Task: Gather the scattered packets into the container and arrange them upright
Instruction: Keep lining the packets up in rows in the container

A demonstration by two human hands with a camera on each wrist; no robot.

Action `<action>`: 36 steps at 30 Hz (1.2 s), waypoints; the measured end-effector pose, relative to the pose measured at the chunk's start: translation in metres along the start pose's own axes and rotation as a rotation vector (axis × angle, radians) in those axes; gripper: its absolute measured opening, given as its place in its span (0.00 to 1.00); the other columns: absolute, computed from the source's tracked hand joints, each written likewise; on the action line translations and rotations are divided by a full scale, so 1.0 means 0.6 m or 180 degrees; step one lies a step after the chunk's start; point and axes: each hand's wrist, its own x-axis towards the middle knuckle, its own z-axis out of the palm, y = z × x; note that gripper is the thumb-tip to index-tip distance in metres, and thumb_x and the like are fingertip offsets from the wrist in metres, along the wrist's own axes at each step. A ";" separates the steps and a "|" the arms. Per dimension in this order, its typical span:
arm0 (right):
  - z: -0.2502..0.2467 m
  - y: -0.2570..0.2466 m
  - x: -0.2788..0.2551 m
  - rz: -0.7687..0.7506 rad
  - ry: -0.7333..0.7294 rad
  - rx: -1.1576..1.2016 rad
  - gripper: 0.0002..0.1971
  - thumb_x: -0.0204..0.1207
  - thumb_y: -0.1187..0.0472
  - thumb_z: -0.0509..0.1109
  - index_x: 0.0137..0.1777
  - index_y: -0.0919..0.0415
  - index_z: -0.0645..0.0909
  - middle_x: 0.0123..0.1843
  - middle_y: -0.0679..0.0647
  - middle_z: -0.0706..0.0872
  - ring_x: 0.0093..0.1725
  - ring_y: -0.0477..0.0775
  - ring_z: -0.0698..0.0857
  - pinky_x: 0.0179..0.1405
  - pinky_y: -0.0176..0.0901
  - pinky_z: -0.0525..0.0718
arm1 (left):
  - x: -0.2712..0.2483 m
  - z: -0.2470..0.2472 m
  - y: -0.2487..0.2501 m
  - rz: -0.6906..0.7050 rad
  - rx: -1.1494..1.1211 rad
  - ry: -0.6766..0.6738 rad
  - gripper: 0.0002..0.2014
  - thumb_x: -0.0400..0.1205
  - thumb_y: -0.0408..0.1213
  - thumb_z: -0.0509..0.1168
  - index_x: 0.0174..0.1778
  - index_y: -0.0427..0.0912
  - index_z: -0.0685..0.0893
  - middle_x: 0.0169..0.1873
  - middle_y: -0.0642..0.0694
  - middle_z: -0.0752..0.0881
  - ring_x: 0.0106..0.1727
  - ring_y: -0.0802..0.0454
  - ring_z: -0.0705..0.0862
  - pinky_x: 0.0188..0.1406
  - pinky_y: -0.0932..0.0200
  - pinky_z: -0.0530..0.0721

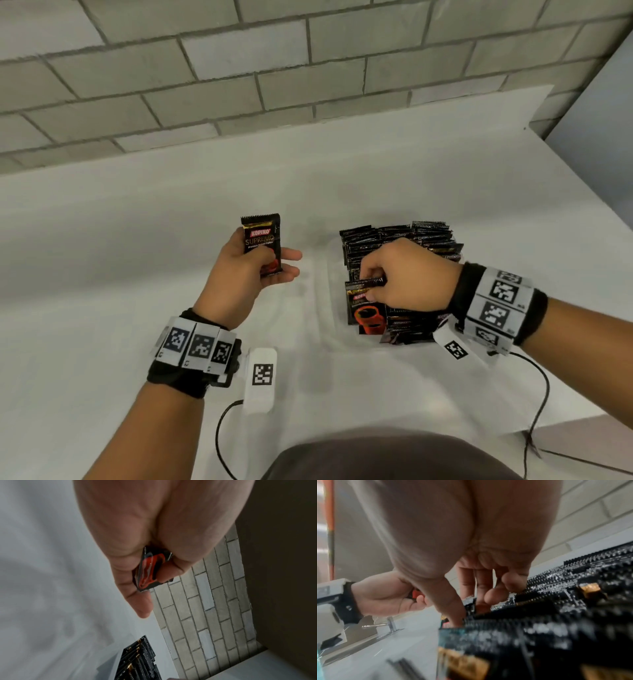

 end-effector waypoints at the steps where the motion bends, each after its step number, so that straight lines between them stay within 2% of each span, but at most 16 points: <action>1: 0.006 0.001 0.001 0.0007 -0.0034 -0.0091 0.09 0.73 0.54 0.77 0.51 0.53 0.88 0.43 0.46 0.89 0.45 0.48 0.85 0.51 0.48 0.85 | -0.001 0.002 -0.001 -0.0029 0.0032 0.0025 0.16 0.86 0.18 0.52 0.64 0.35 0.77 0.48 0.28 0.89 0.38 0.35 0.91 0.38 0.52 0.91; 3: 0.007 0.002 0.003 0.0058 -0.0091 -0.0245 0.09 0.73 0.53 0.77 0.50 0.53 0.86 0.42 0.48 0.88 0.44 0.50 0.85 0.50 0.50 0.86 | -0.003 0.007 -0.004 -0.0142 0.0121 0.0022 0.16 0.85 0.17 0.52 0.57 0.37 0.79 0.43 0.33 0.80 0.33 0.38 0.90 0.33 0.54 0.89; 5: 0.004 0.002 0.006 0.0087 -0.0164 -0.0471 0.10 0.73 0.51 0.77 0.50 0.53 0.85 0.42 0.49 0.87 0.44 0.51 0.84 0.47 0.49 0.85 | -0.005 0.013 -0.009 -0.0230 0.0253 -0.0080 0.15 0.84 0.16 0.52 0.55 0.37 0.79 0.41 0.37 0.74 0.31 0.38 0.89 0.29 0.54 0.88; 9: -0.001 -0.001 0.006 0.0108 -0.0412 -0.0814 0.16 0.71 0.47 0.79 0.54 0.52 0.84 0.42 0.45 0.82 0.44 0.50 0.81 0.43 0.44 0.81 | -0.010 0.024 -0.014 -0.0236 0.0489 -0.0431 0.11 0.85 0.17 0.59 0.61 0.31 0.78 0.42 0.37 0.82 0.34 0.36 0.90 0.31 0.53 0.89; 12: -0.003 -0.001 0.007 0.0161 -0.0495 -0.0769 0.18 0.69 0.46 0.81 0.56 0.52 0.86 0.45 0.45 0.84 0.45 0.49 0.83 0.45 0.45 0.84 | -0.009 0.026 -0.014 -0.0128 0.0649 -0.0416 0.10 0.84 0.21 0.69 0.59 0.30 0.78 0.48 0.35 0.87 0.33 0.37 0.90 0.31 0.55 0.88; 16: -0.023 0.000 0.008 0.0168 -0.0366 -0.0561 0.17 0.71 0.44 0.80 0.57 0.50 0.87 0.45 0.43 0.86 0.43 0.44 0.83 0.46 0.41 0.83 | -0.006 0.022 -0.019 0.0057 0.0888 -0.0291 0.10 0.79 0.24 0.76 0.51 0.34 0.83 0.37 0.44 0.90 0.30 0.44 0.88 0.28 0.59 0.83; 18: -0.039 0.001 0.006 0.0171 -0.0221 -0.0375 0.14 0.75 0.47 0.77 0.58 0.50 0.87 0.43 0.42 0.87 0.40 0.40 0.83 0.42 0.36 0.80 | -0.004 0.021 -0.021 0.0098 0.0903 -0.0276 0.10 0.77 0.25 0.78 0.50 0.33 0.84 0.32 0.46 0.89 0.29 0.48 0.86 0.27 0.61 0.82; 20: -0.054 -0.001 0.003 0.0163 0.0015 -0.0043 0.12 0.76 0.55 0.75 0.59 0.50 0.87 0.41 0.42 0.89 0.36 0.38 0.84 0.38 0.28 0.77 | -0.003 0.025 -0.020 0.0157 0.0901 -0.0272 0.09 0.78 0.27 0.78 0.50 0.31 0.86 0.31 0.46 0.89 0.28 0.51 0.85 0.27 0.63 0.81; 22: -0.067 -0.009 -0.003 0.0097 0.0246 0.0332 0.13 0.75 0.62 0.72 0.58 0.48 0.87 0.39 0.41 0.89 0.34 0.36 0.84 0.35 0.25 0.77 | -0.004 0.034 -0.016 0.0250 0.0955 -0.0281 0.08 0.78 0.28 0.78 0.49 0.33 0.87 0.31 0.47 0.89 0.27 0.52 0.84 0.28 0.63 0.82; 24: -0.074 -0.019 -0.008 0.0044 0.0271 0.0630 0.14 0.74 0.62 0.74 0.58 0.47 0.86 0.41 0.42 0.90 0.35 0.37 0.84 0.39 0.27 0.80 | -0.004 0.043 -0.014 0.0268 0.0798 -0.0300 0.08 0.79 0.26 0.77 0.51 0.35 0.87 0.36 0.42 0.90 0.30 0.48 0.88 0.32 0.59 0.87; 27: -0.069 -0.021 -0.009 0.0097 0.0244 0.0901 0.16 0.72 0.54 0.80 0.59 0.47 0.85 0.43 0.45 0.92 0.38 0.40 0.87 0.48 0.42 0.87 | -0.009 0.055 -0.010 0.0112 0.0096 -0.0398 0.10 0.79 0.20 0.73 0.54 0.33 0.85 0.46 0.32 0.88 0.38 0.36 0.92 0.42 0.50 0.93; 30: -0.062 -0.021 -0.010 0.0126 0.0346 0.1617 0.12 0.73 0.60 0.81 0.55 0.60 0.86 0.42 0.58 0.92 0.39 0.54 0.91 0.49 0.54 0.92 | -0.016 0.066 -0.014 -0.0059 -0.0329 -0.0631 0.08 0.78 0.18 0.72 0.48 0.31 0.82 0.49 0.32 0.88 0.49 0.28 0.92 0.50 0.45 0.93; 32: -0.068 -0.024 -0.014 0.0140 0.0520 0.2221 0.09 0.75 0.65 0.79 0.52 0.67 0.86 0.43 0.67 0.91 0.41 0.62 0.92 0.46 0.55 0.93 | -0.018 0.064 -0.020 -0.0073 -0.0104 -0.0747 0.09 0.78 0.18 0.73 0.48 0.31 0.82 0.47 0.35 0.90 0.50 0.28 0.93 0.52 0.46 0.93; 33: -0.072 -0.024 -0.014 0.0129 0.0604 0.2304 0.09 0.75 0.65 0.79 0.52 0.67 0.87 0.43 0.67 0.91 0.41 0.64 0.92 0.45 0.54 0.93 | -0.017 0.060 -0.023 0.0000 0.0180 -0.0776 0.10 0.77 0.18 0.74 0.50 0.33 0.83 0.49 0.35 0.91 0.51 0.30 0.93 0.53 0.46 0.92; 35: -0.076 -0.017 -0.011 0.0101 0.0646 0.1966 0.07 0.76 0.62 0.79 0.52 0.62 0.88 0.40 0.62 0.91 0.36 0.59 0.92 0.44 0.49 0.92 | -0.015 0.047 -0.030 0.0137 0.0733 -0.0696 0.13 0.77 0.20 0.76 0.52 0.39 0.86 0.52 0.37 0.92 0.50 0.33 0.93 0.53 0.47 0.90; 36: -0.073 -0.012 -0.009 0.0093 0.0587 0.1617 0.07 0.77 0.60 0.78 0.53 0.58 0.89 0.38 0.58 0.91 0.34 0.55 0.91 0.43 0.46 0.91 | -0.014 0.039 -0.034 0.0146 0.0914 -0.0550 0.13 0.78 0.21 0.75 0.52 0.41 0.86 0.50 0.40 0.92 0.46 0.36 0.92 0.49 0.49 0.89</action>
